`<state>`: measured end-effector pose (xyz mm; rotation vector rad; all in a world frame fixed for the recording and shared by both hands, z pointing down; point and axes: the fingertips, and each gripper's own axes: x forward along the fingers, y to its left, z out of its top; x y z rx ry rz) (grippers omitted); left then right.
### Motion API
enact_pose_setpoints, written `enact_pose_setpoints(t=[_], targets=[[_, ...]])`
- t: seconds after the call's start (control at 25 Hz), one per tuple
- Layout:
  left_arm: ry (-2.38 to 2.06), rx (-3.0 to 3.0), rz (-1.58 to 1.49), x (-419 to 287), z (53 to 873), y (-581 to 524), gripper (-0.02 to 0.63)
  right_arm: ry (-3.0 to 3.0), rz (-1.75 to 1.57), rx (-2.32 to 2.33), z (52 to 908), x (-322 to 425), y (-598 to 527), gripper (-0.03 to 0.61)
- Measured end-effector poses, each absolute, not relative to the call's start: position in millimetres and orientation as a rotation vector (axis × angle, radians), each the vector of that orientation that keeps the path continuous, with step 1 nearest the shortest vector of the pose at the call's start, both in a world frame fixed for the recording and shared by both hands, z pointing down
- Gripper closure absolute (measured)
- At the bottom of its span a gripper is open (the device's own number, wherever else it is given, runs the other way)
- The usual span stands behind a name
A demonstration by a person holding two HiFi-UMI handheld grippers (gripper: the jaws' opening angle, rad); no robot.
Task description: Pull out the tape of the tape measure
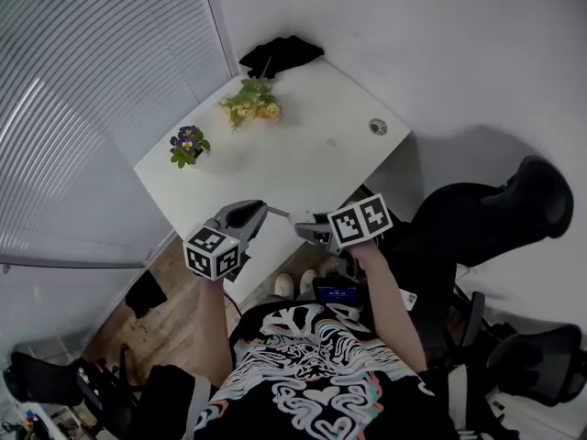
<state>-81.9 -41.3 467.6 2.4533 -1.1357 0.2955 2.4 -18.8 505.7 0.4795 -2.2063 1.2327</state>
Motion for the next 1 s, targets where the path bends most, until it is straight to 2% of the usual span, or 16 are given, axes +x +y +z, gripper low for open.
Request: enact_pose_setpoints(t=[0.68,1.0], targets=[[-1.431,2.204,0.263,-114,466,-36,0.581,-2.198,1.148,0.356,521,31,-30,0.344],[-1.498,2.163,0.274,-143,480,-50,0.581,-2.198,1.156,0.274,533,3,-57,0.344]])
